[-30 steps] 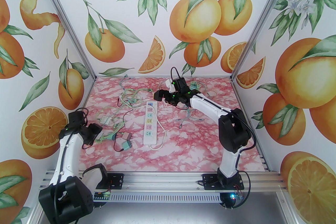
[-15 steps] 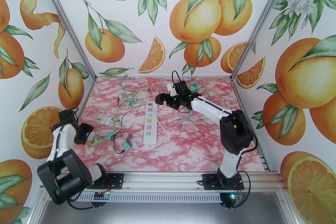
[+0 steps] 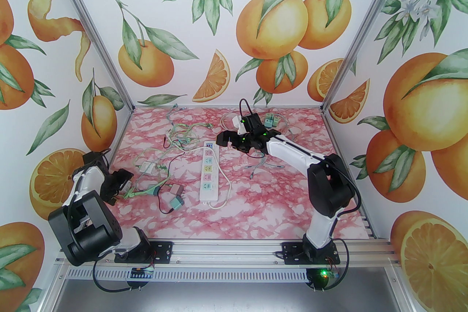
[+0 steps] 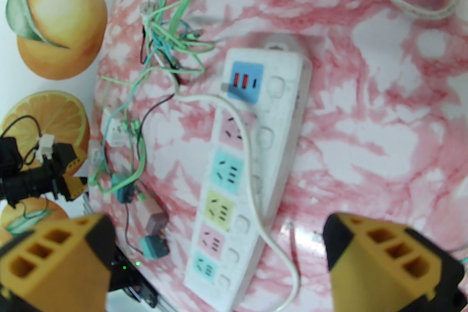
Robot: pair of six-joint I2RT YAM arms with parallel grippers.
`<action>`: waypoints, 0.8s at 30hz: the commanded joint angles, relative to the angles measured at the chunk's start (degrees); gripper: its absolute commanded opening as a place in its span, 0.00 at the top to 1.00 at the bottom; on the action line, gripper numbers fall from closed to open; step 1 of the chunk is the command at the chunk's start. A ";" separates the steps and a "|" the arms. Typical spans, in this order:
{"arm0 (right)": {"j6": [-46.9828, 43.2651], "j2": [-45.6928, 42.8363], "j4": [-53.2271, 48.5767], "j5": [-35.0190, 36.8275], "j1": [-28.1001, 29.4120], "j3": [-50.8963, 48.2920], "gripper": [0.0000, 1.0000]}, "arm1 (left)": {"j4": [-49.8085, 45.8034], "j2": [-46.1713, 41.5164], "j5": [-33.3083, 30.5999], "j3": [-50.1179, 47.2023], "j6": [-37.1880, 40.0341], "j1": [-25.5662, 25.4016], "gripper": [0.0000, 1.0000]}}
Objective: Pull the plug off the socket
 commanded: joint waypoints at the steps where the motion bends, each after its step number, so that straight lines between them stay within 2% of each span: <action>1: 0.29 -1.28 -0.87 1.25 0.61 0.81 0.00 | -1.52 -4.75 1.27 2.79 0.68 -0.64 0.07; 6: 0.29 -0.77 -2.48 1.73 0.87 2.10 0.00 | -0.99 -10.01 3.72 3.44 -0.32 -4.79 0.07; 12: -0.45 -1.52 -5.45 4.42 0.76 3.09 0.00 | 0.59 -13.62 2.84 4.16 -2.51 -14.92 0.07; 18: -0.62 -4.50 -8.17 10.25 -1.15 1.68 0.00 | 3.58 -13.18 -2.53 7.81 -3.19 -32.82 0.00; 24: -2.03 -7.89 -11.40 17.72 -4.14 0.24 0.00 | 5.26 -5.72 -8.99 14.70 -1.44 -48.86 0.00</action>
